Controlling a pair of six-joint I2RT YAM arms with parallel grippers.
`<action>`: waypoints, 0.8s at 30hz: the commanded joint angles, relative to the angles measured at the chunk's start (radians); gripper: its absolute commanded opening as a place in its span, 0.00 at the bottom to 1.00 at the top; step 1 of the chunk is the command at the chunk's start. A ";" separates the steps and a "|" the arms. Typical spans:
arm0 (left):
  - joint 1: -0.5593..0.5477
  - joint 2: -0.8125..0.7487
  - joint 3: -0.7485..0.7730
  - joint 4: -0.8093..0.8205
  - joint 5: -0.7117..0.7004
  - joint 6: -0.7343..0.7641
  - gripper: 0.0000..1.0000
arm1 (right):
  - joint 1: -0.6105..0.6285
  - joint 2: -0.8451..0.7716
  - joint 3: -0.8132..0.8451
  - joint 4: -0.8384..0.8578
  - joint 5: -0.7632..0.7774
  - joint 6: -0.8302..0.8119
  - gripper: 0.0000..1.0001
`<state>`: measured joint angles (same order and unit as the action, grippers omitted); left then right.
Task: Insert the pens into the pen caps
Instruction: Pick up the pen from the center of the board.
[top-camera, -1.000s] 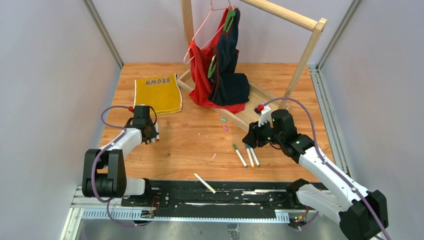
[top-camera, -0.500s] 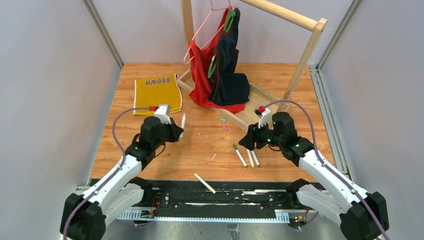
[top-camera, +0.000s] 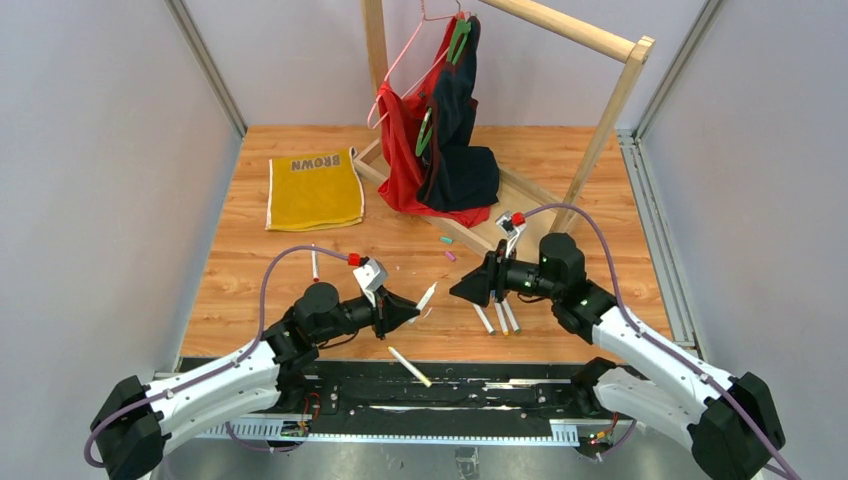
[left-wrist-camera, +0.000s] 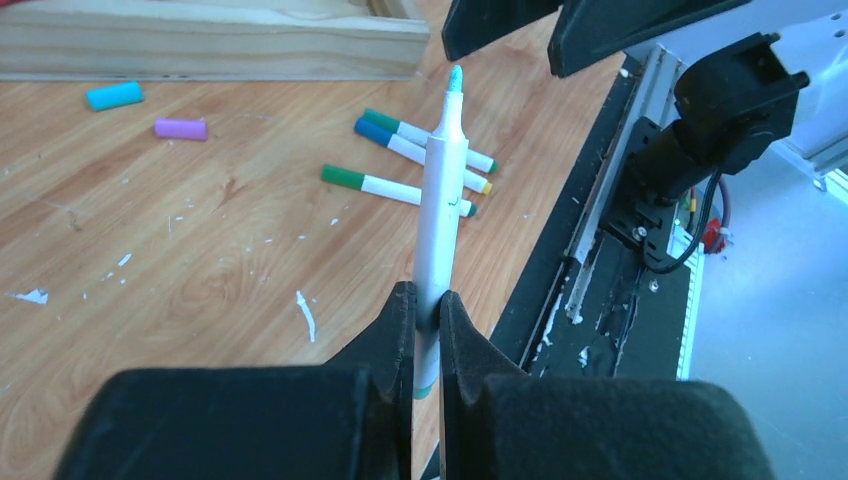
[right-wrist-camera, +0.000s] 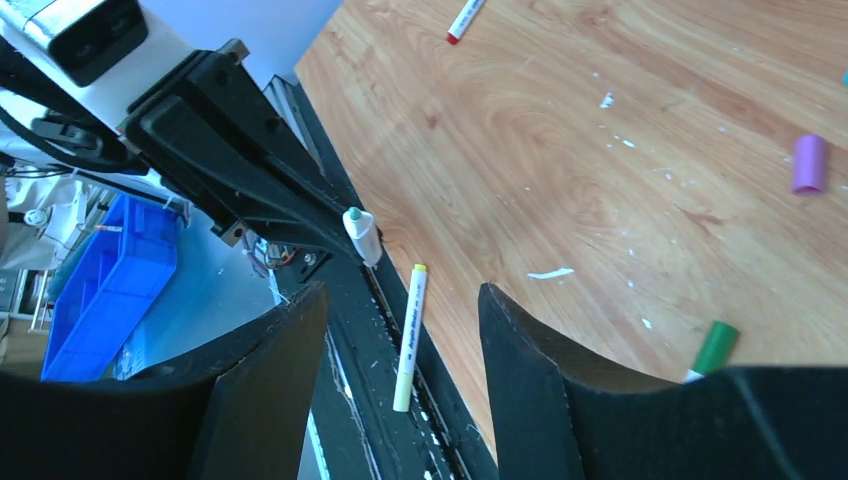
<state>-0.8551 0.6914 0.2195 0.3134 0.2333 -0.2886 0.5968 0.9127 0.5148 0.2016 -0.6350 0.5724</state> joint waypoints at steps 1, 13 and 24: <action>-0.021 -0.009 -0.022 0.125 0.022 0.019 0.00 | 0.075 0.010 0.023 0.074 0.059 0.025 0.58; -0.025 -0.007 -0.035 0.141 0.031 0.011 0.00 | 0.193 0.196 0.081 0.215 0.081 0.044 0.57; -0.028 0.016 -0.032 0.141 0.019 0.013 0.01 | 0.212 0.244 0.084 0.275 0.043 0.060 0.03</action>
<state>-0.8684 0.7071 0.1936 0.4095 0.2531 -0.2886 0.7834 1.1488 0.5667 0.4252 -0.5751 0.6285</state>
